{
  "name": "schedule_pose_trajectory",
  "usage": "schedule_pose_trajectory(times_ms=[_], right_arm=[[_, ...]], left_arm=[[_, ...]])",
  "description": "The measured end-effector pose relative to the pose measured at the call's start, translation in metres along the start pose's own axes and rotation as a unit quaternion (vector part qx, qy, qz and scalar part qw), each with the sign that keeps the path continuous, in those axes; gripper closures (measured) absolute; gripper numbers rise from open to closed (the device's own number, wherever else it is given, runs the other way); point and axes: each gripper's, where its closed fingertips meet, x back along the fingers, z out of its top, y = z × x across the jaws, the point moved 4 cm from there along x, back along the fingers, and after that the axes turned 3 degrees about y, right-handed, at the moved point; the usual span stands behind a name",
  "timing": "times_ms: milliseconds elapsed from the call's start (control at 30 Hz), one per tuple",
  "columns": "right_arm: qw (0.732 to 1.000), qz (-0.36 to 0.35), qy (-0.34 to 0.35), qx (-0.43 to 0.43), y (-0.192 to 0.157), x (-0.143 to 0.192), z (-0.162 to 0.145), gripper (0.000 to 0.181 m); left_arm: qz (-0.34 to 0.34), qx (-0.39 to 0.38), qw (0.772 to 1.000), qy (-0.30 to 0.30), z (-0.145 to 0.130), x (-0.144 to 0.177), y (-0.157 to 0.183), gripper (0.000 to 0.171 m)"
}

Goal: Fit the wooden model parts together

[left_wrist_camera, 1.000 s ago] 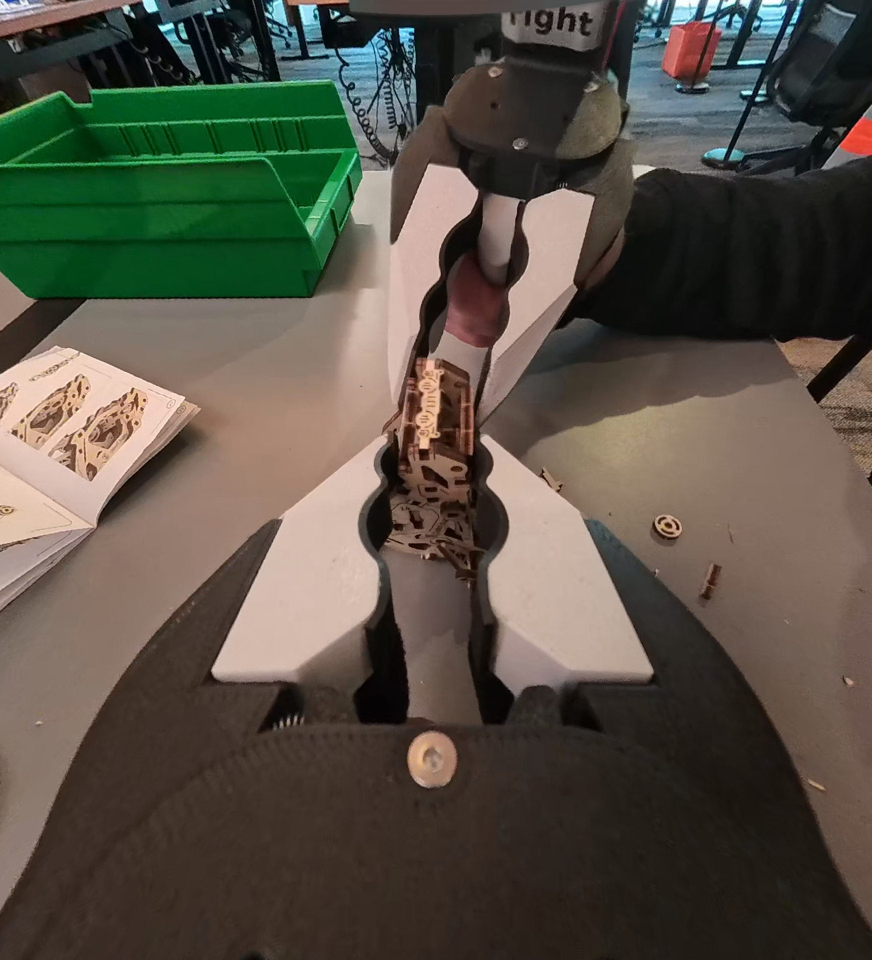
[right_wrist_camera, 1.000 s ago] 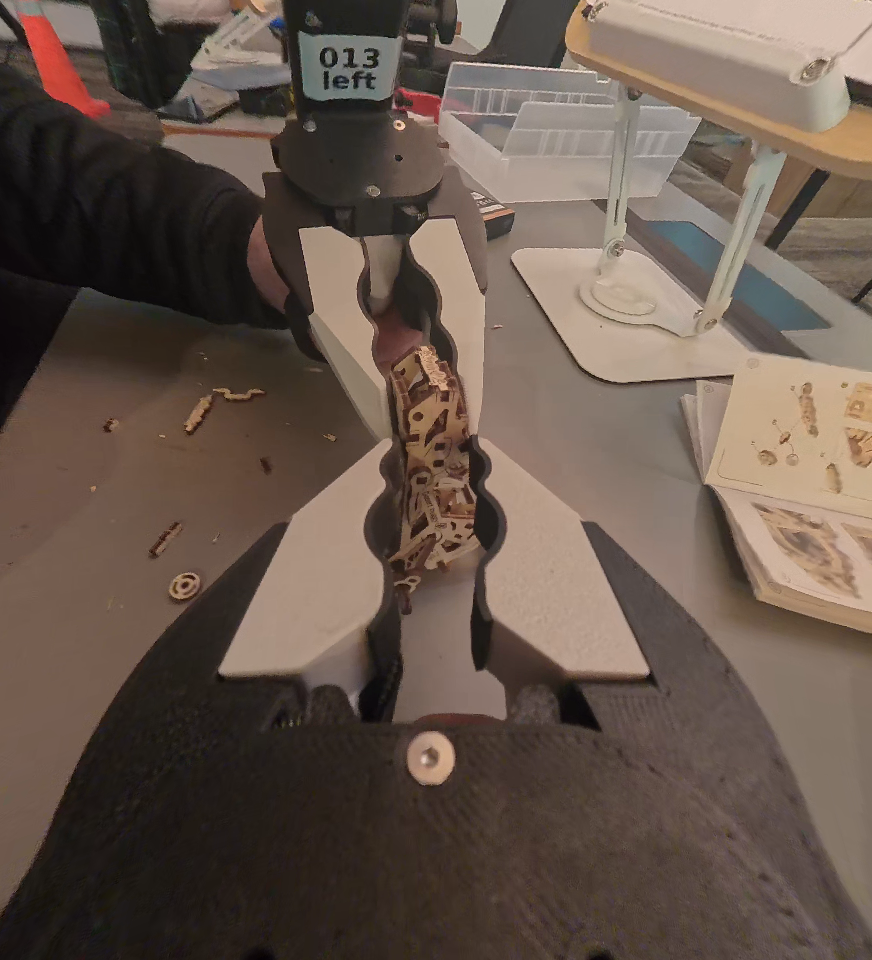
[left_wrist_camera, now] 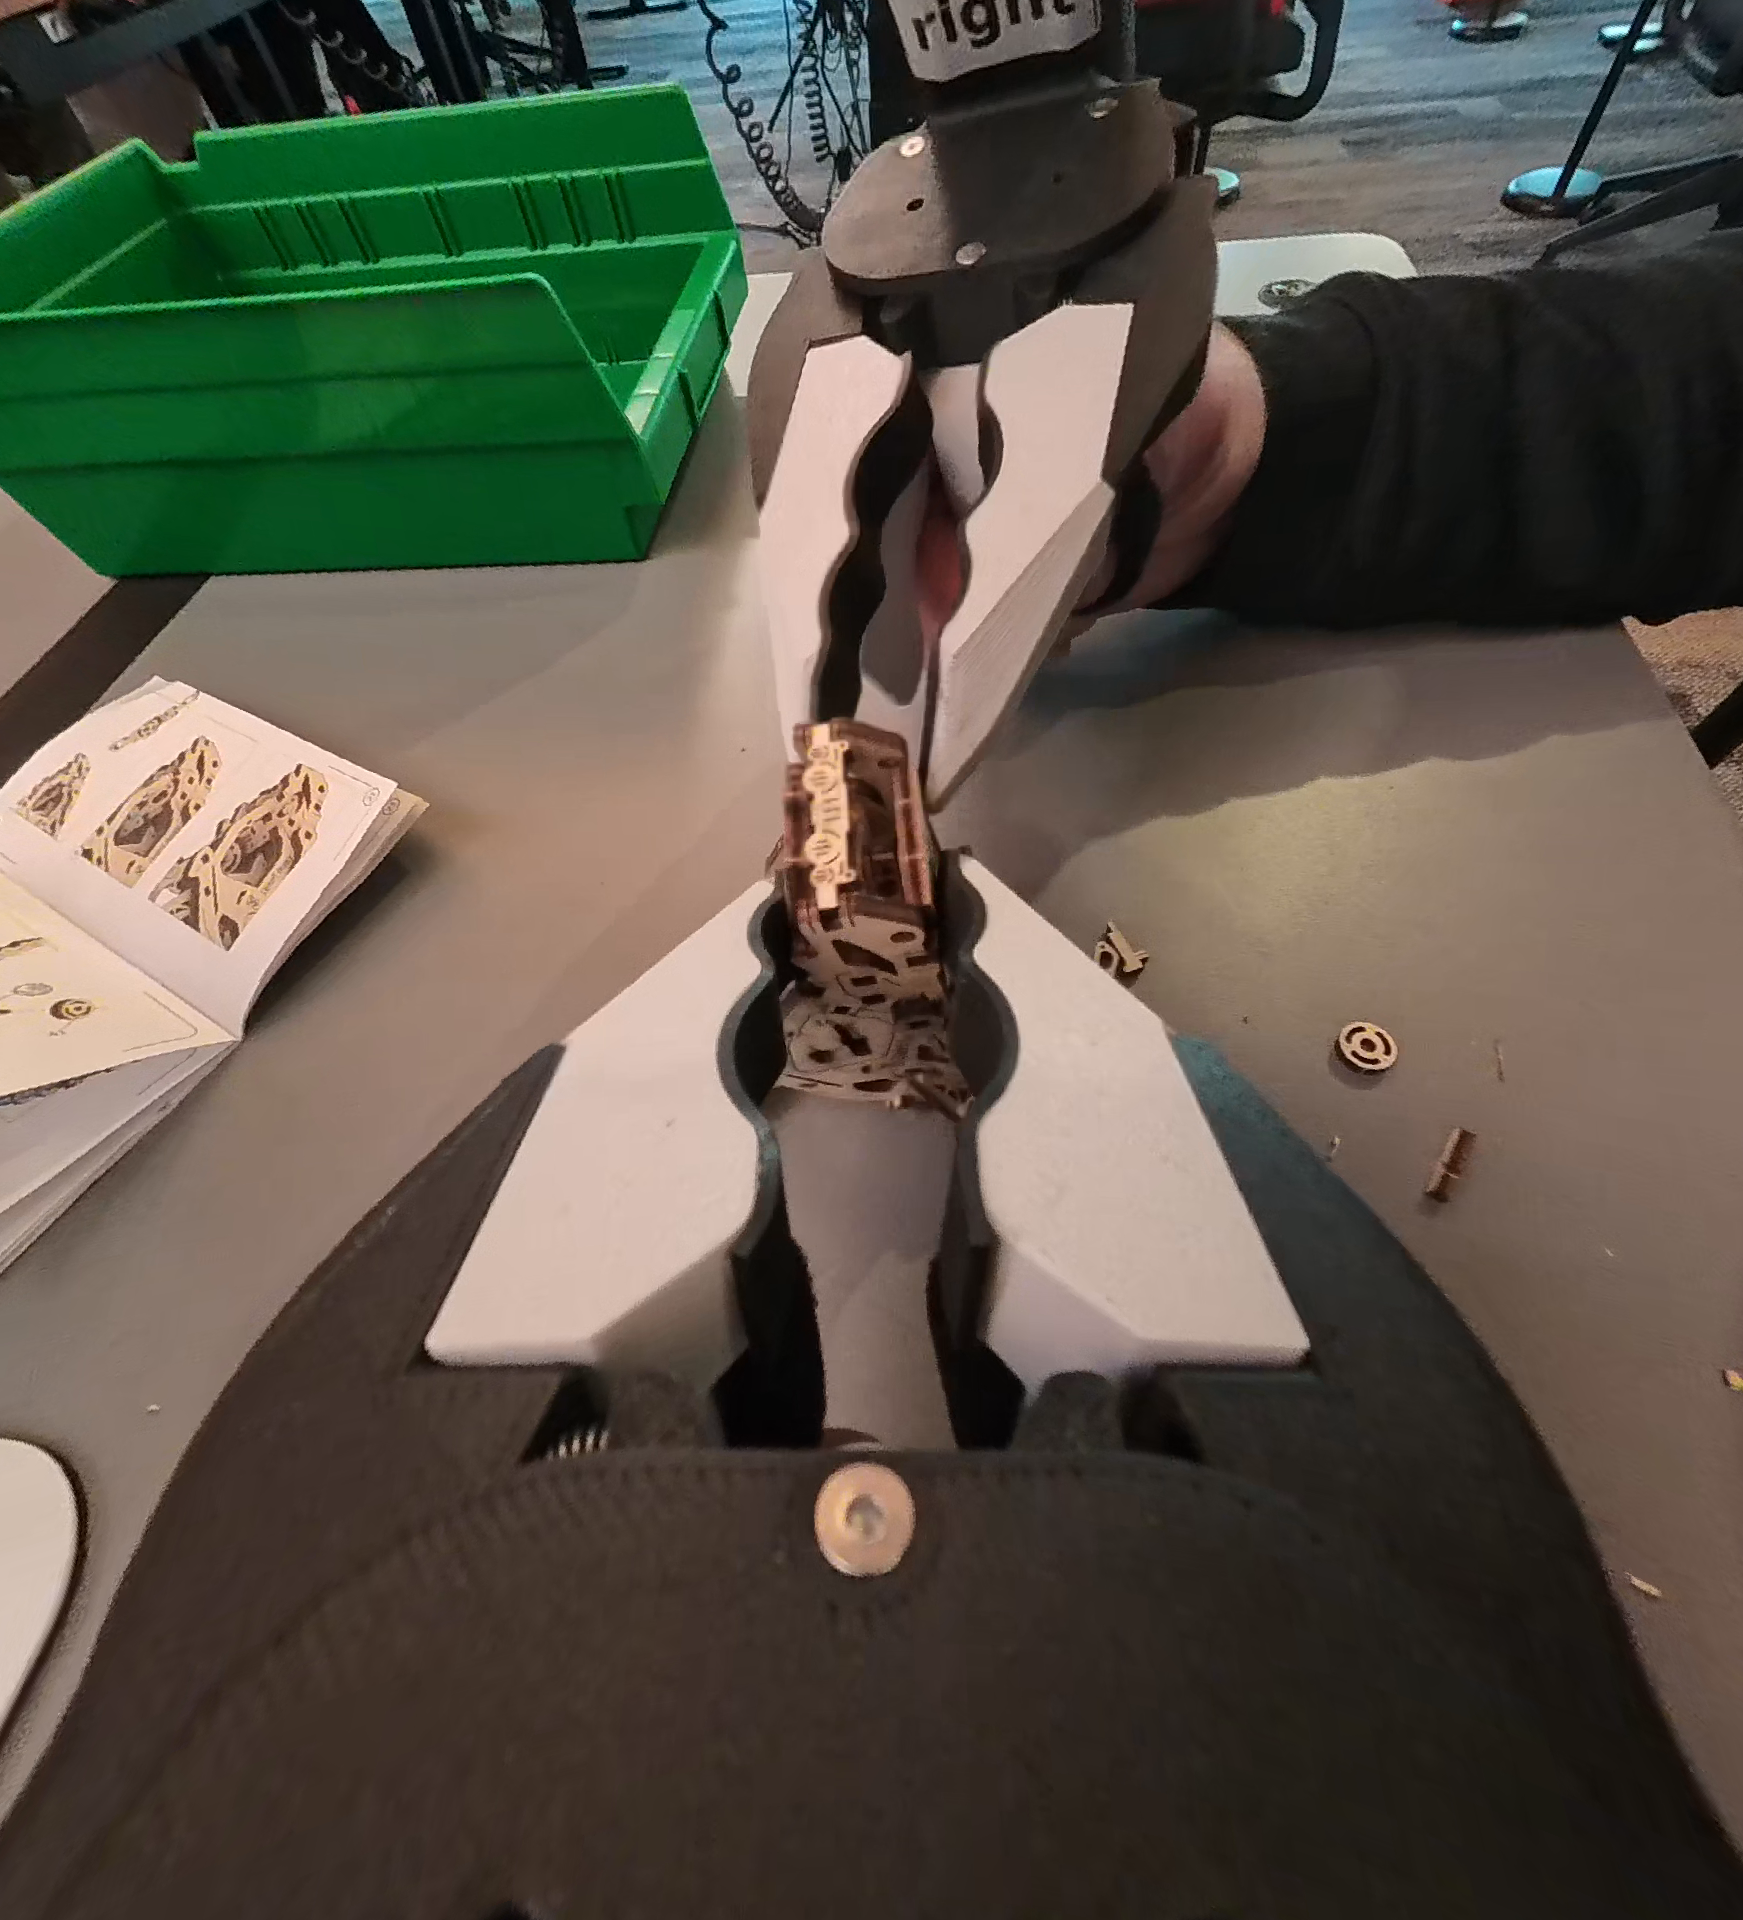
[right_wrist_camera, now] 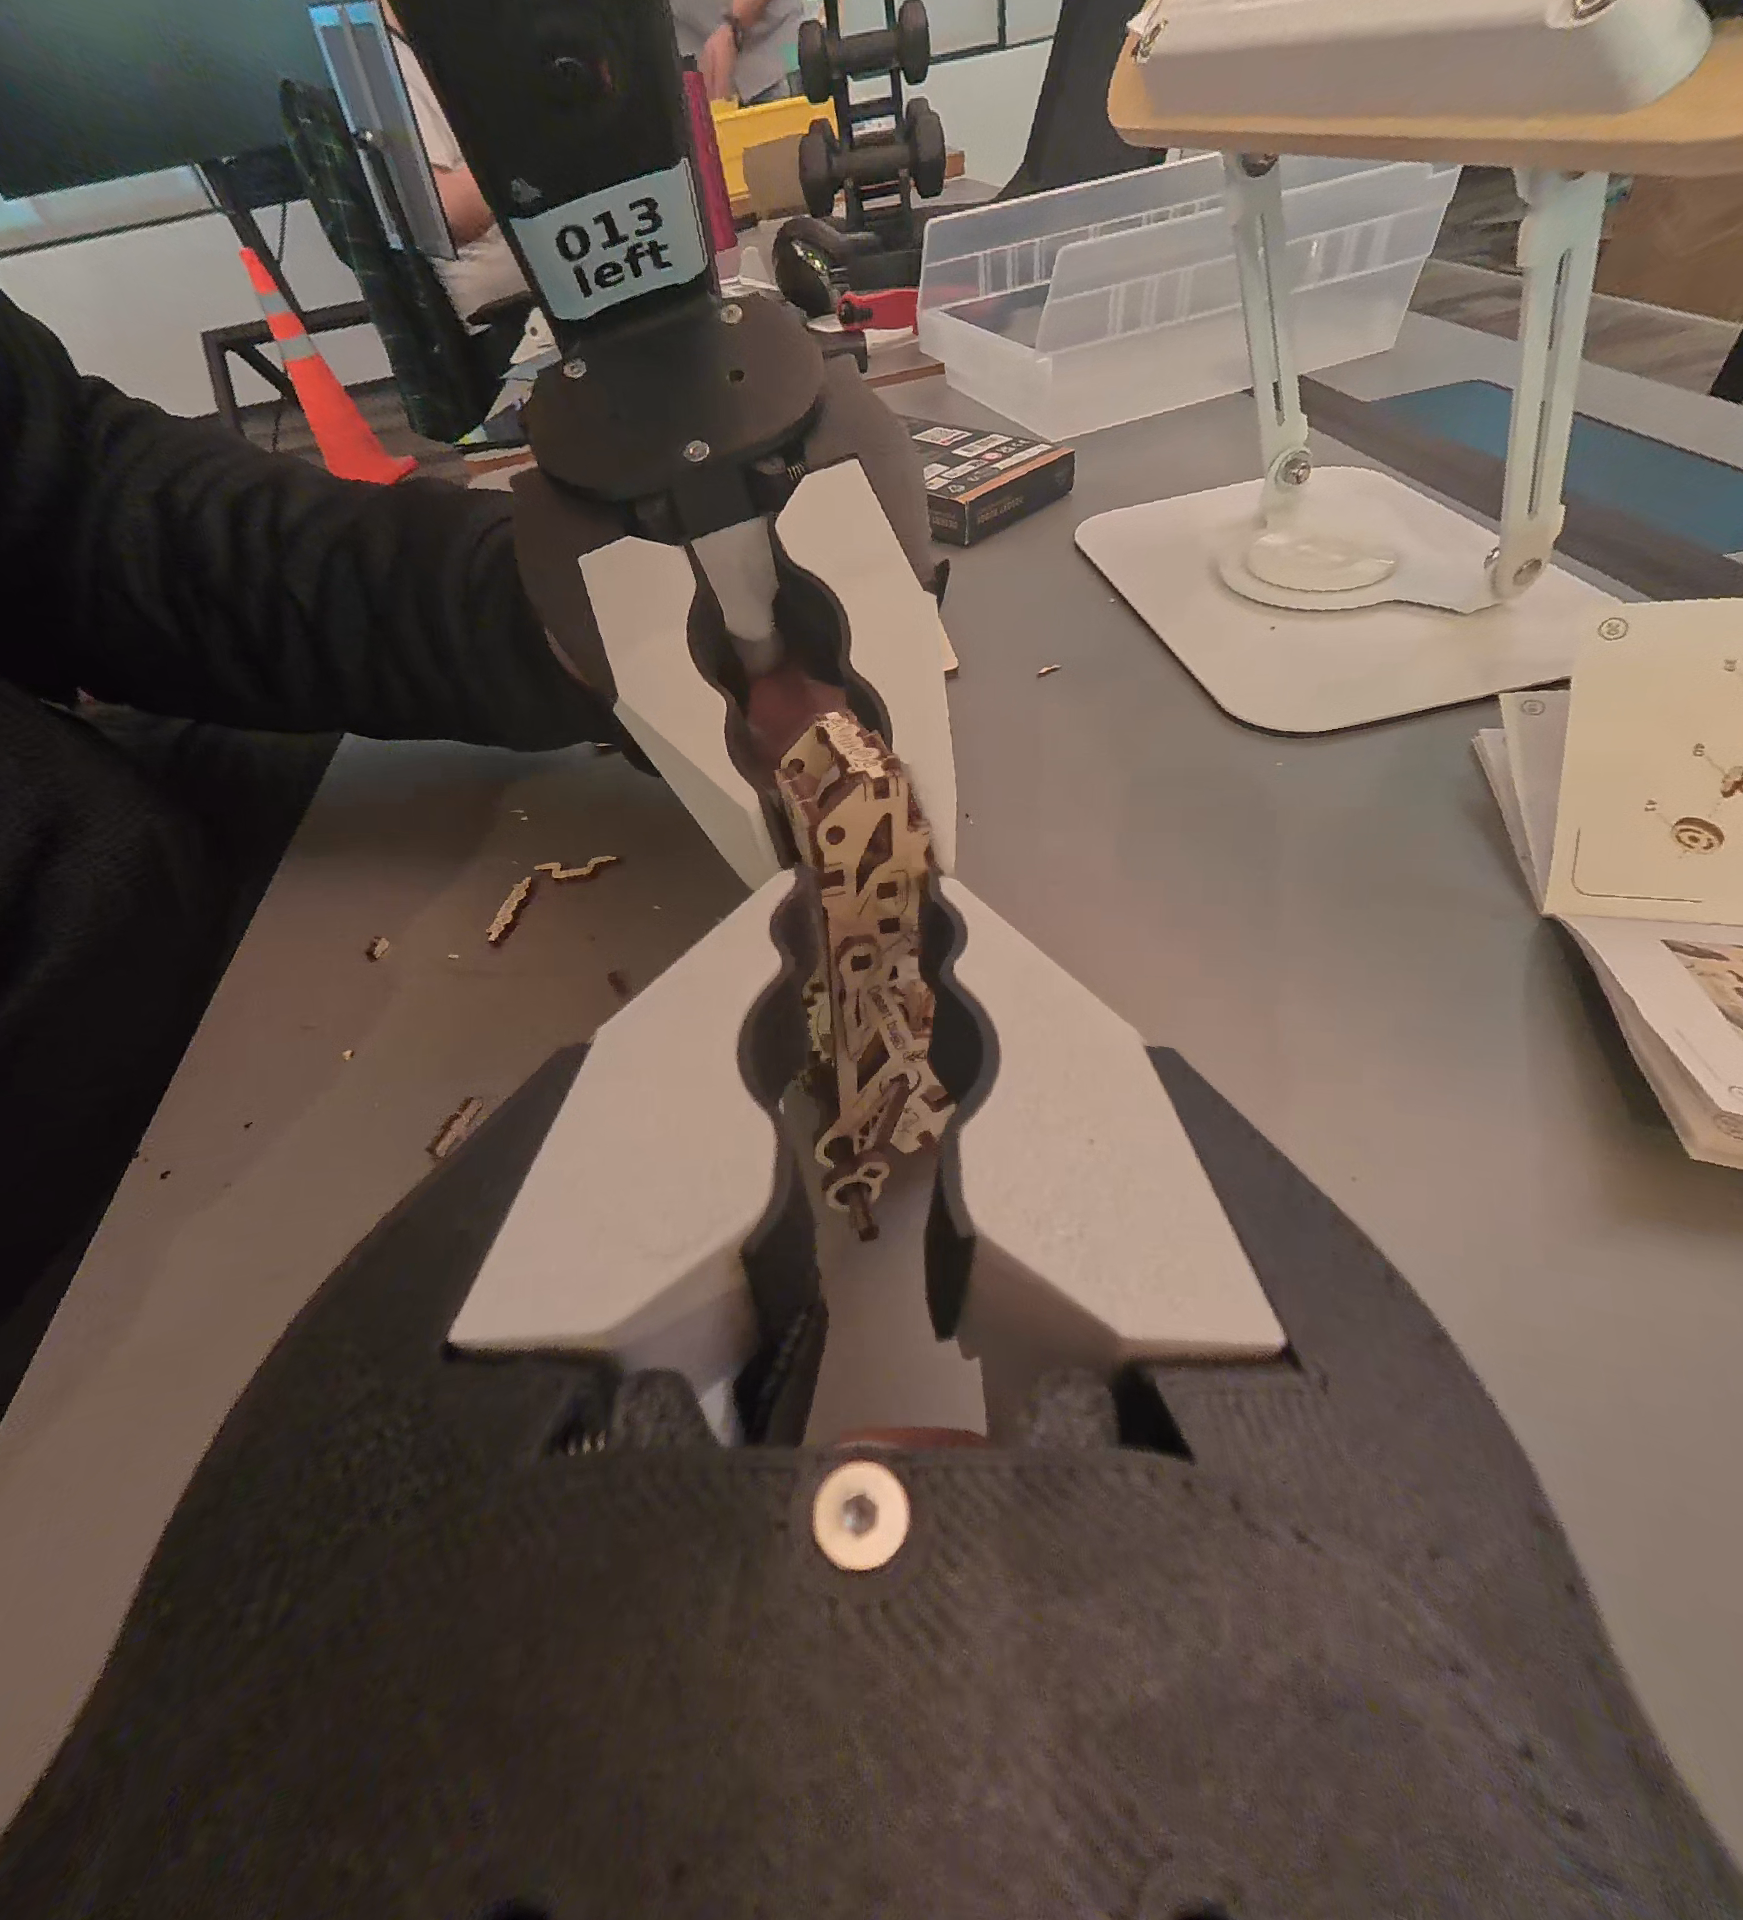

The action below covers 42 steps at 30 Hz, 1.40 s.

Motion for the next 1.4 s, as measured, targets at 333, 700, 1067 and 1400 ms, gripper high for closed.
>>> schedule_pose_trajectory(times_ms=[333,700,1067,1400], right_arm=[[0.999,-0.001,-0.007,0.039,-0.001,0.005,-0.002,0.151],[0.997,-0.006,-0.032,0.073,-0.006,0.000,-0.007,0.150],[0.994,-0.027,-0.081,0.066,0.007,0.007,-0.024,0.153],[0.993,-0.019,-0.103,0.055,0.007,0.006,-0.031,0.153]], left_arm=[[-0.011,-0.023,1.000,-0.011,0.000,0.002,0.003,0.147],[0.055,-0.195,0.977,-0.070,-0.003,-0.002,0.009,0.147],[0.115,-0.349,0.912,-0.184,-0.040,-0.022,0.020,0.134],[0.122,-0.261,0.940,-0.182,-0.041,-0.006,0.019,0.099]])
